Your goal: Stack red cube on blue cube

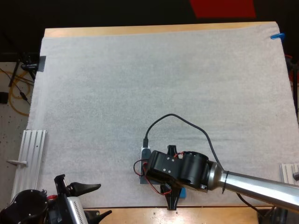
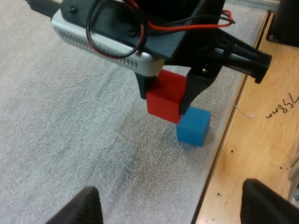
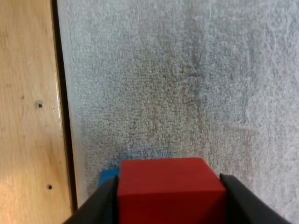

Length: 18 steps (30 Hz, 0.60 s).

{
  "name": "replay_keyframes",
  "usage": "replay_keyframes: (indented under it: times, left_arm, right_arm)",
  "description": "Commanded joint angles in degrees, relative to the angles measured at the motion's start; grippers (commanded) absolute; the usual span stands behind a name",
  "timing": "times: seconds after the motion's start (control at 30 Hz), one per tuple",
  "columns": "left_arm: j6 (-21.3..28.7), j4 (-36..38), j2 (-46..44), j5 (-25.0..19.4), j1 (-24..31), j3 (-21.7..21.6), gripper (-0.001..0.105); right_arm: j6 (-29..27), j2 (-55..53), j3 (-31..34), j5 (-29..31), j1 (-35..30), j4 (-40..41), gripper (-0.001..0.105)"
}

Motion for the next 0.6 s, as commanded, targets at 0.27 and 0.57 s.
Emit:
replay_keyframes:
  times: [0.27, 0.57]
  left_arm:
    - [0.4, 0.2, 0.2, -0.6, -0.2, -0.3, 0.062]
    - [0.4, 0.2, 0.2, -0.6, -0.2, -0.3, 0.062]
  right_arm:
    - [1.0, -4.0, 6.0, 0.1, 0.0, -0.8, 0.037]
    - [0.3, -4.5, 11.0, -0.4, 0.0, -5.6, 0.037]
